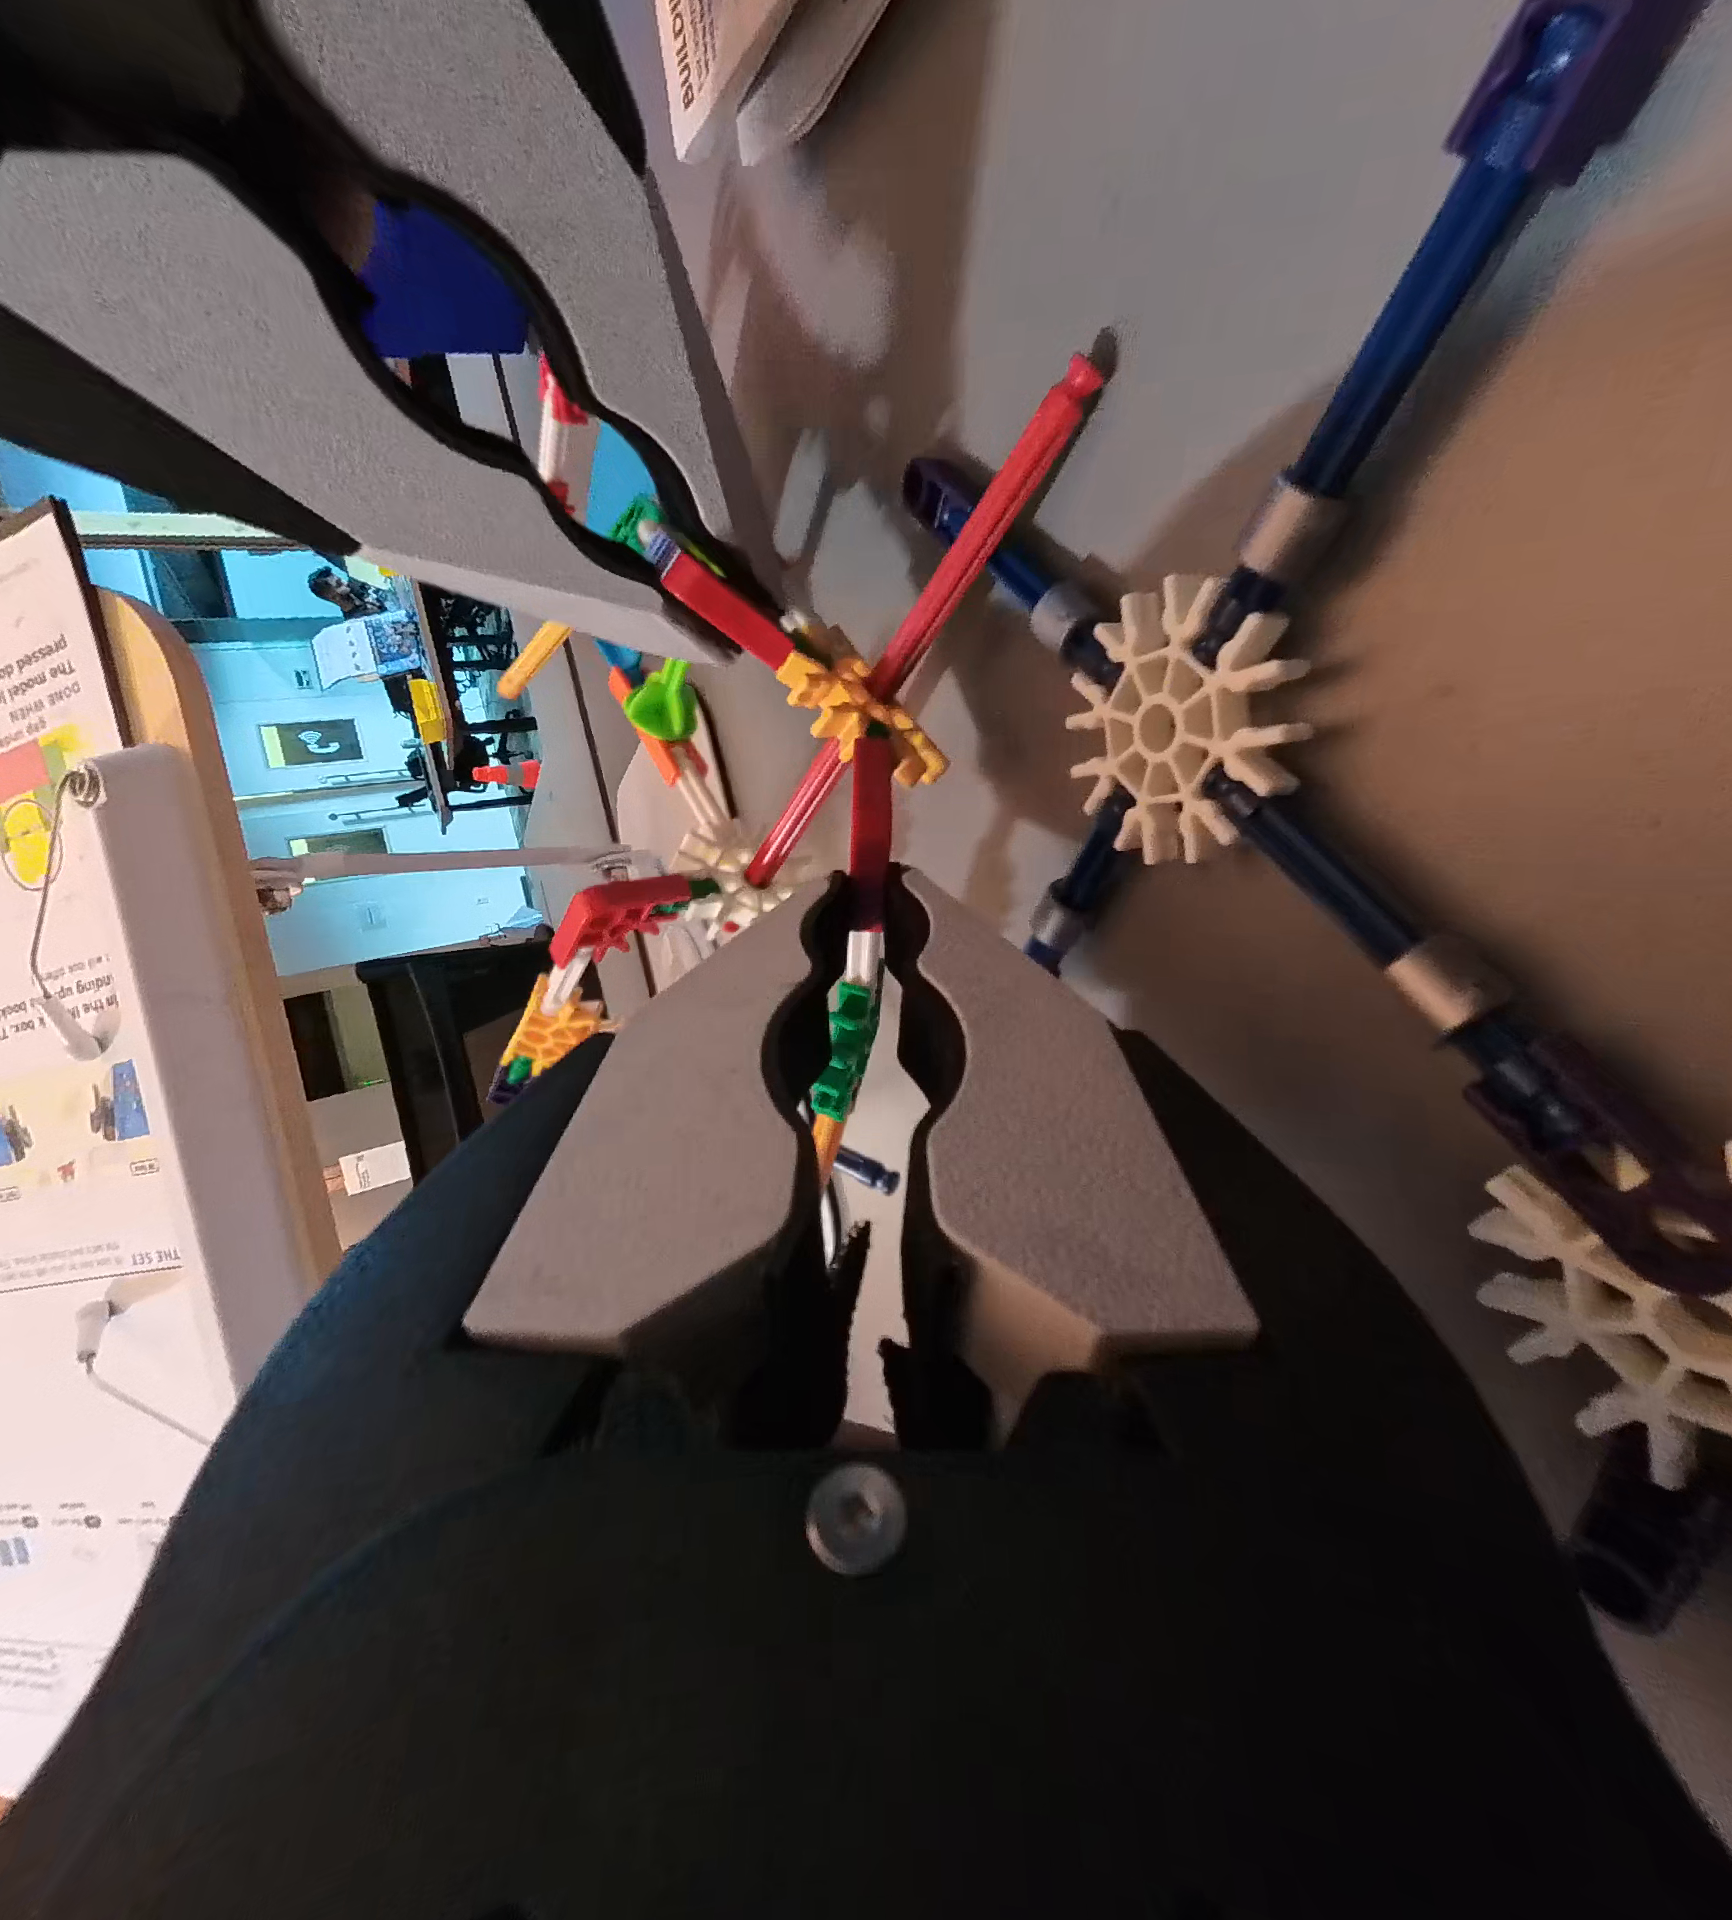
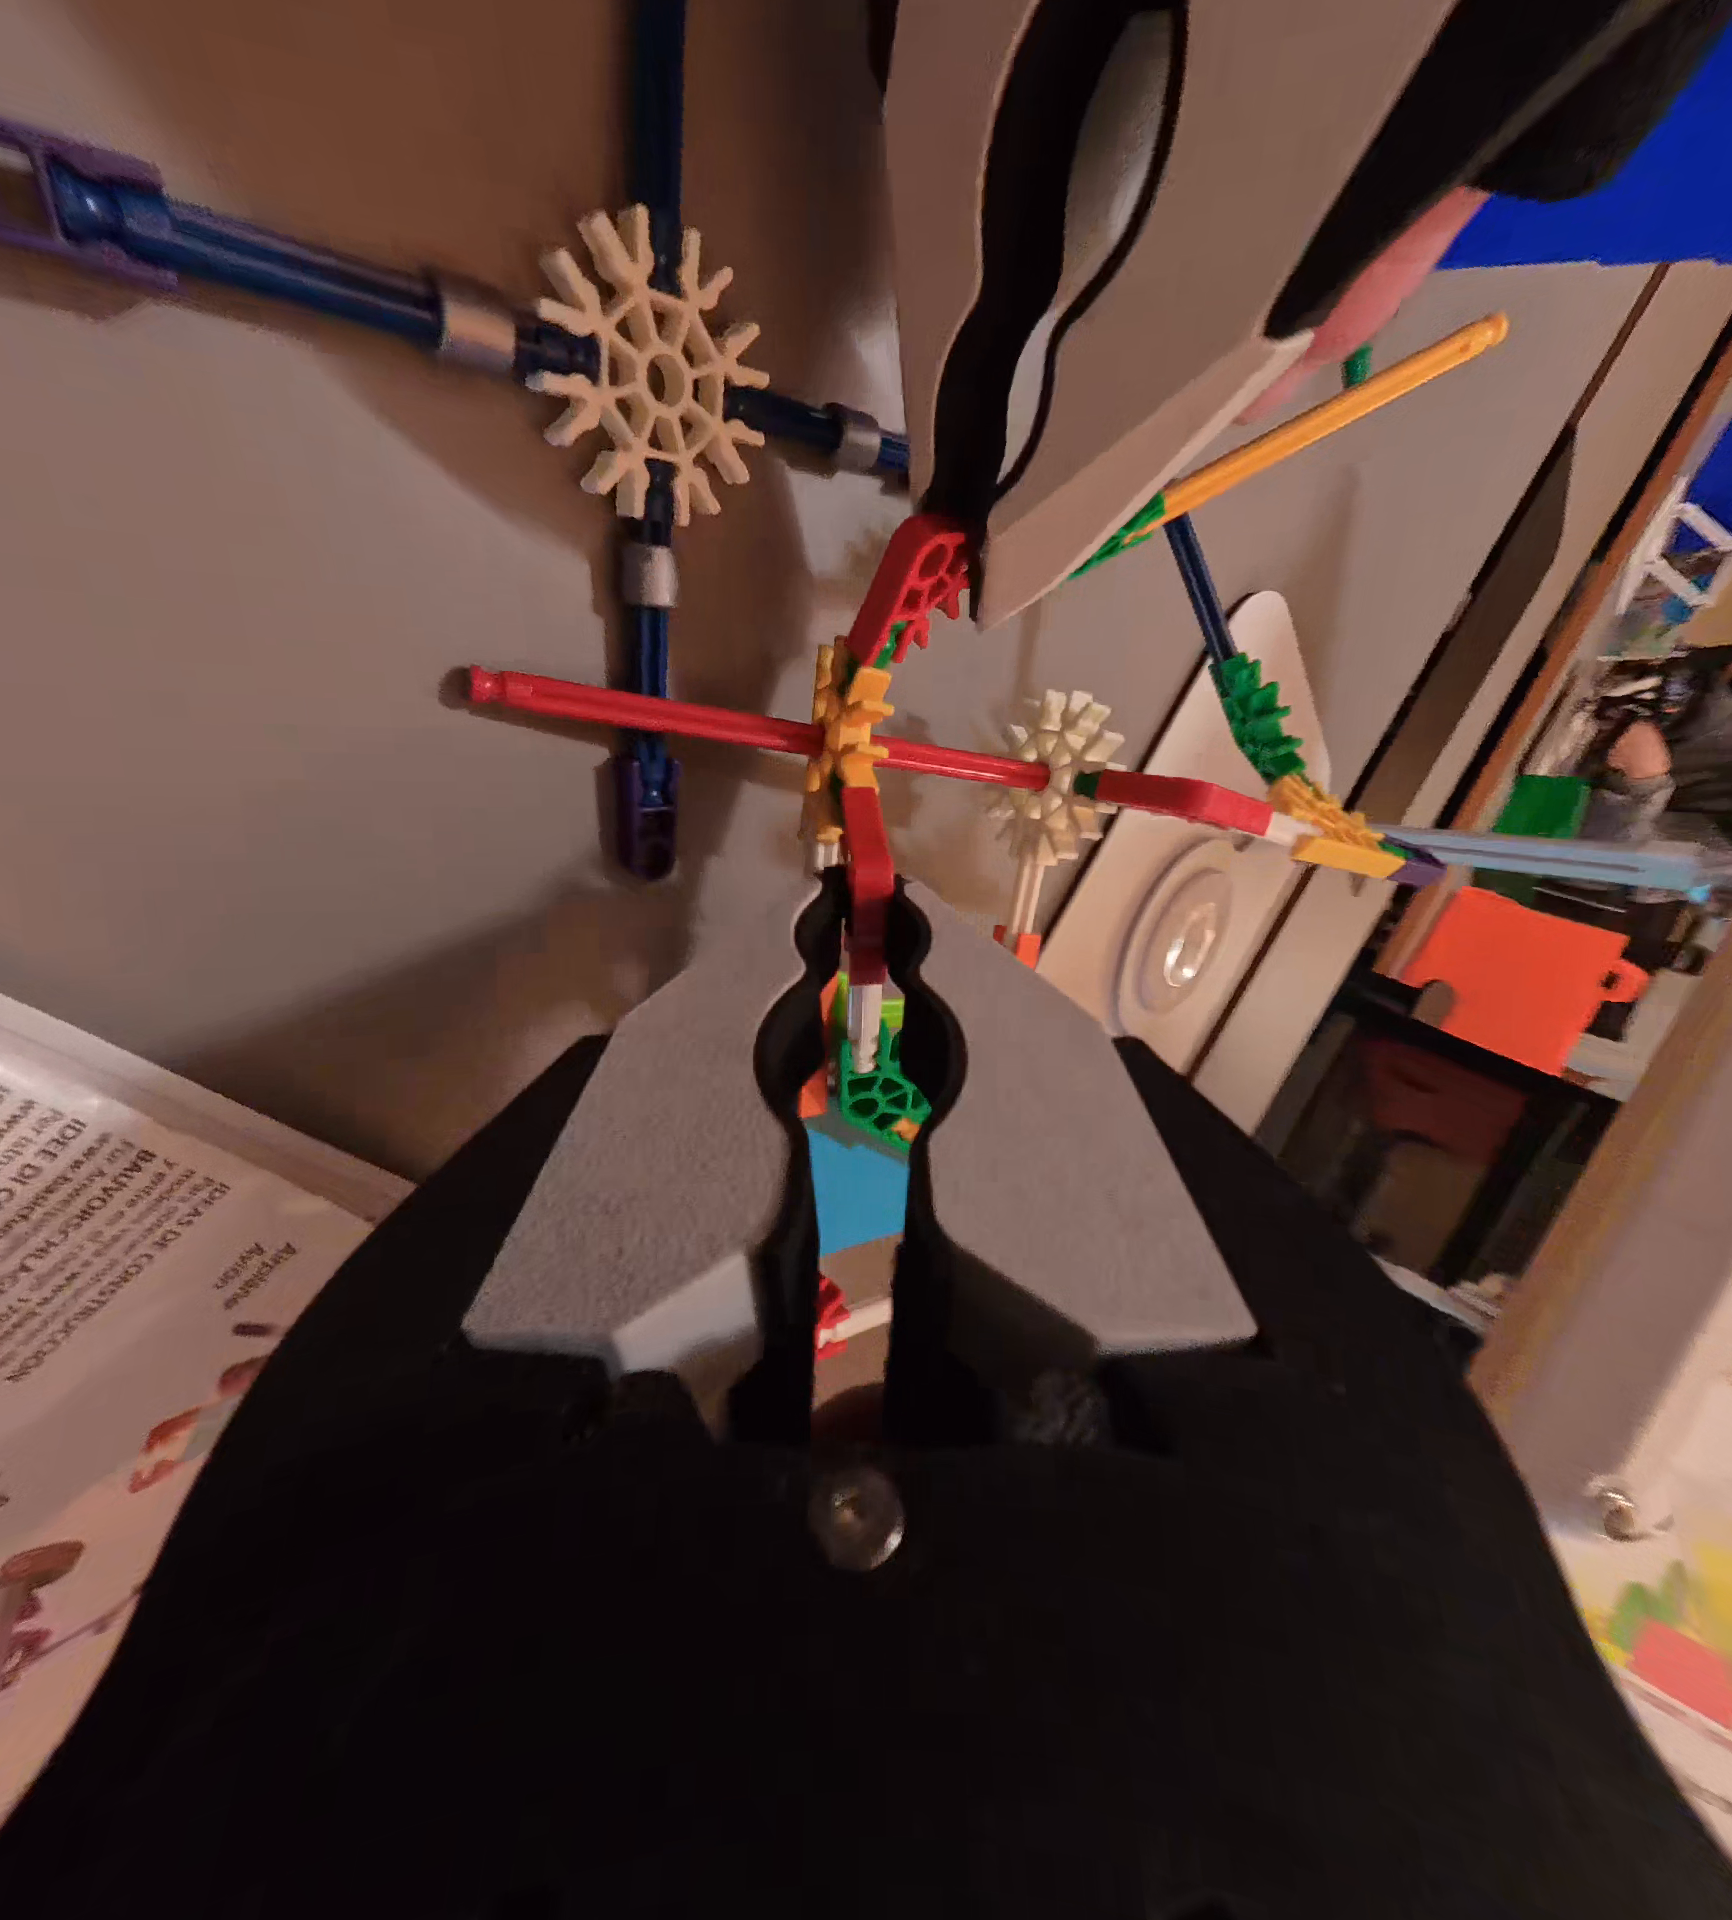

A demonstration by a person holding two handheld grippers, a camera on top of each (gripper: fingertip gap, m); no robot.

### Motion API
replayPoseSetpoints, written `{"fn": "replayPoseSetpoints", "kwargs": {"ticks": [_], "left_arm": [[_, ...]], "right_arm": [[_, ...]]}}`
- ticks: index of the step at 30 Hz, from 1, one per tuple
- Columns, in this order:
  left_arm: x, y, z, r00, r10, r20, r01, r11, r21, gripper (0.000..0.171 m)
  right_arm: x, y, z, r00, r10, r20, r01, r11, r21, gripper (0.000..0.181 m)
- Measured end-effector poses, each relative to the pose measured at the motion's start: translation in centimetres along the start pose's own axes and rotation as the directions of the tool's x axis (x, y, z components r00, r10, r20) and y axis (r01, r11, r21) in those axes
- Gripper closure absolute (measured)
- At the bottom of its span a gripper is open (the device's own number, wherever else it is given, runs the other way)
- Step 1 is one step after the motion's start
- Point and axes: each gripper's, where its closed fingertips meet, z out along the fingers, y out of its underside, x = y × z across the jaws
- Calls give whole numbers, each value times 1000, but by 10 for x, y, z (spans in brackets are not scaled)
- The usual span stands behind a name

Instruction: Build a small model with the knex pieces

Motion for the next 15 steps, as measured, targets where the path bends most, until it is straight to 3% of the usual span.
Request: {"fn": "replayPoseSetpoints", "kwargs": {"ticks": [6,15], "left_arm": [[-1,3,-1,1000,11,-1,-11,1000,-24,169],[-1,9,-2,1000,-5,-7,4,999,-45,169]], "right_arm": [[9,3,5,971,-215,-107,200,970,-137,176],[23,-1,6,931,-300,-209,268,949,-169,173]]}}
